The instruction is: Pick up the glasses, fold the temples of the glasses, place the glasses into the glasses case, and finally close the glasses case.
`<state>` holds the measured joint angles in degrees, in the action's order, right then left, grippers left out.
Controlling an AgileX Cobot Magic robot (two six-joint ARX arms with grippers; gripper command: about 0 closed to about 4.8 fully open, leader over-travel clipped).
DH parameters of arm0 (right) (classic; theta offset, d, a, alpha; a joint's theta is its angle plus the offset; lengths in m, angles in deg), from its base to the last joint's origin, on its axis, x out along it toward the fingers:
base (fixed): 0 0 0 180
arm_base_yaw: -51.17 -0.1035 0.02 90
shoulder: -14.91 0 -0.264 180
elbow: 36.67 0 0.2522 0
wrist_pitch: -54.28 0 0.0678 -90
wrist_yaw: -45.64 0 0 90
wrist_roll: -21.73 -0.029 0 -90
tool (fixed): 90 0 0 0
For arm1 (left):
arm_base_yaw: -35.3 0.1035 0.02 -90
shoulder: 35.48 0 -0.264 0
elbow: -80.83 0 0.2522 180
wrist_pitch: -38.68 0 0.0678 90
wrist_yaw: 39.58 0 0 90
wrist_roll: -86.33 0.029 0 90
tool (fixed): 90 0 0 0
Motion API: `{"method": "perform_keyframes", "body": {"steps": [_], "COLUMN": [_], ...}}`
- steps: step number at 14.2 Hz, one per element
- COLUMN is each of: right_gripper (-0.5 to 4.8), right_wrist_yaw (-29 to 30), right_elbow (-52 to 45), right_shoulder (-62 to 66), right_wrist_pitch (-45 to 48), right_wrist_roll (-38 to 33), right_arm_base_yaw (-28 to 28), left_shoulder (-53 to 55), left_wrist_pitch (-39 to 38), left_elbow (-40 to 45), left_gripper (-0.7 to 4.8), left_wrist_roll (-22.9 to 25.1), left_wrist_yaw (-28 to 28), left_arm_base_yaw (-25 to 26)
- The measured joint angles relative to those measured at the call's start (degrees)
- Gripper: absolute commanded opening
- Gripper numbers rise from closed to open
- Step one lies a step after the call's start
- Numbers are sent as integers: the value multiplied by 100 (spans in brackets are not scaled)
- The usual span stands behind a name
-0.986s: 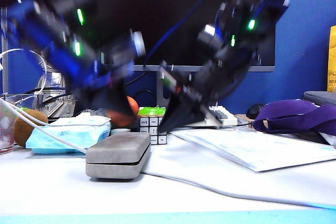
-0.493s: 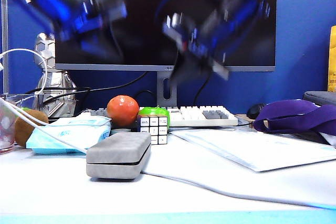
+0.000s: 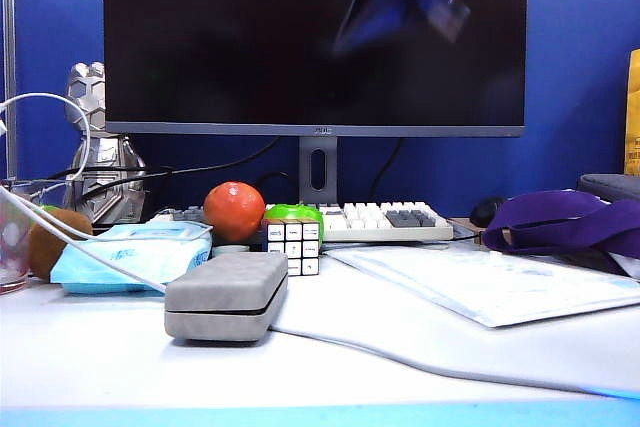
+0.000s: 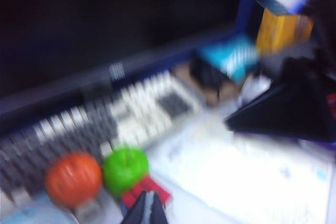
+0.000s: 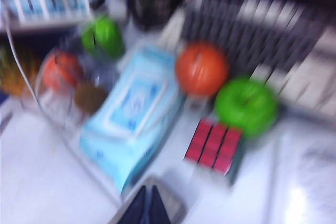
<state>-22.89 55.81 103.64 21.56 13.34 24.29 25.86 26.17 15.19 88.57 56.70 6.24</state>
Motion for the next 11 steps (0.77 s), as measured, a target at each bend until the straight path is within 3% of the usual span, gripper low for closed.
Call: {"method": "perform_keyframes", "body": {"steps": [5,7,11], "right_gripper": [-5,-5,-5], "right_wrist_yaw": [-407,-754,-1285], "right_elbow": [0,0,-310], "right_shoulder": [-1598,-2361,-3932], "right_wrist_pitch": [-264,-831,-1755], "right_wrist_roll": [251,249,507], "right_arm_base_yaw": [-2,-2,-2], "left_shoulder": [-1095,-1698,-3047], "left_wrist_pitch": [-162,-450,-1792], "left_elbow": [2,0,0], "left_gripper": [-5,-5,-5], "left_wrist_roll": [-192,-210,-138], "left_wrist_yaw": [-28,-28,-229], "left_arm_base_yaw": [2,0,-2]}}
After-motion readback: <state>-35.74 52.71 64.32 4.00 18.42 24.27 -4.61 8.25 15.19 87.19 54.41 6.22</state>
